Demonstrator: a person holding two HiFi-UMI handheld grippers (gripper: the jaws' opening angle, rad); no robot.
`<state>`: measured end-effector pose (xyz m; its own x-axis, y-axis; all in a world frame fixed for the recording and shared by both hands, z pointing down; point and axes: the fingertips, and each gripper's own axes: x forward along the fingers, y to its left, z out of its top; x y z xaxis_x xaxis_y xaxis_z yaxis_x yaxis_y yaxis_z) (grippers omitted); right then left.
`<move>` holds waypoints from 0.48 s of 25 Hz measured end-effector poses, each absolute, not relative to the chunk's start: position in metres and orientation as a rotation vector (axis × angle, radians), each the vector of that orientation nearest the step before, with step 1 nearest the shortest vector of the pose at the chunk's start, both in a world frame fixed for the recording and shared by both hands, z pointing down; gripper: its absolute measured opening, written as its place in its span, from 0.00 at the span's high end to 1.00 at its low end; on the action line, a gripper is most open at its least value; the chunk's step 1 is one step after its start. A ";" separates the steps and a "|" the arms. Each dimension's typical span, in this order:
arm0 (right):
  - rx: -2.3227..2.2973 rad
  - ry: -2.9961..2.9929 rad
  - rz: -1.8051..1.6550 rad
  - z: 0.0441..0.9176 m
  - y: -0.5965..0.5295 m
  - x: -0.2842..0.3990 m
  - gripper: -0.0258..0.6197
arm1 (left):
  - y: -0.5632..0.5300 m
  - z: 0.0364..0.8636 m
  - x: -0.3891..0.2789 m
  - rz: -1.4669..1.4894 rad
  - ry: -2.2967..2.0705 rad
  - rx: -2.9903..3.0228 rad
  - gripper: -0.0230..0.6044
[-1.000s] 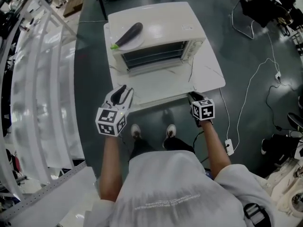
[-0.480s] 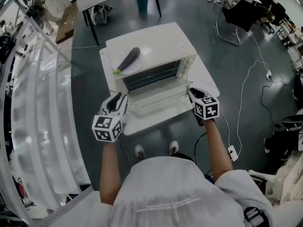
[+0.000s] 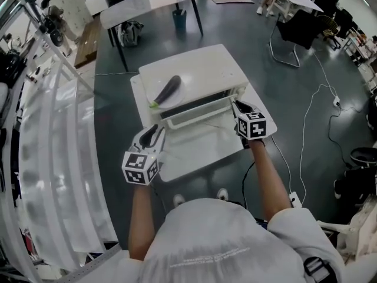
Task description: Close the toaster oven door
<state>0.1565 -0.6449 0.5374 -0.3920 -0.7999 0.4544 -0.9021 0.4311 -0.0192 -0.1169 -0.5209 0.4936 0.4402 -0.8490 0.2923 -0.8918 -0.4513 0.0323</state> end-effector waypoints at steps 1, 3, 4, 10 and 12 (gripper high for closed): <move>1.449 -2.312 0.367 0.536 -0.650 0.154 0.88 | -0.521 0.493 -0.119 0.347 -1.540 2.504 0.80; 1.451 -2.315 0.360 0.532 -0.658 0.150 0.88 | -0.521 0.492 -0.124 0.346 -1.555 2.495 0.80; 1.453 -2.316 0.358 0.530 -0.662 0.149 0.88 | -0.520 0.492 -0.126 0.348 -1.563 2.489 0.80; 1.457 -2.317 0.359 0.527 -0.673 0.147 0.88 | -0.516 0.497 -0.133 0.356 -1.584 2.458 0.80; 1.450 -2.322 0.365 0.528 -0.674 0.145 0.88 | -0.516 0.499 -0.135 0.355 -1.586 2.452 0.80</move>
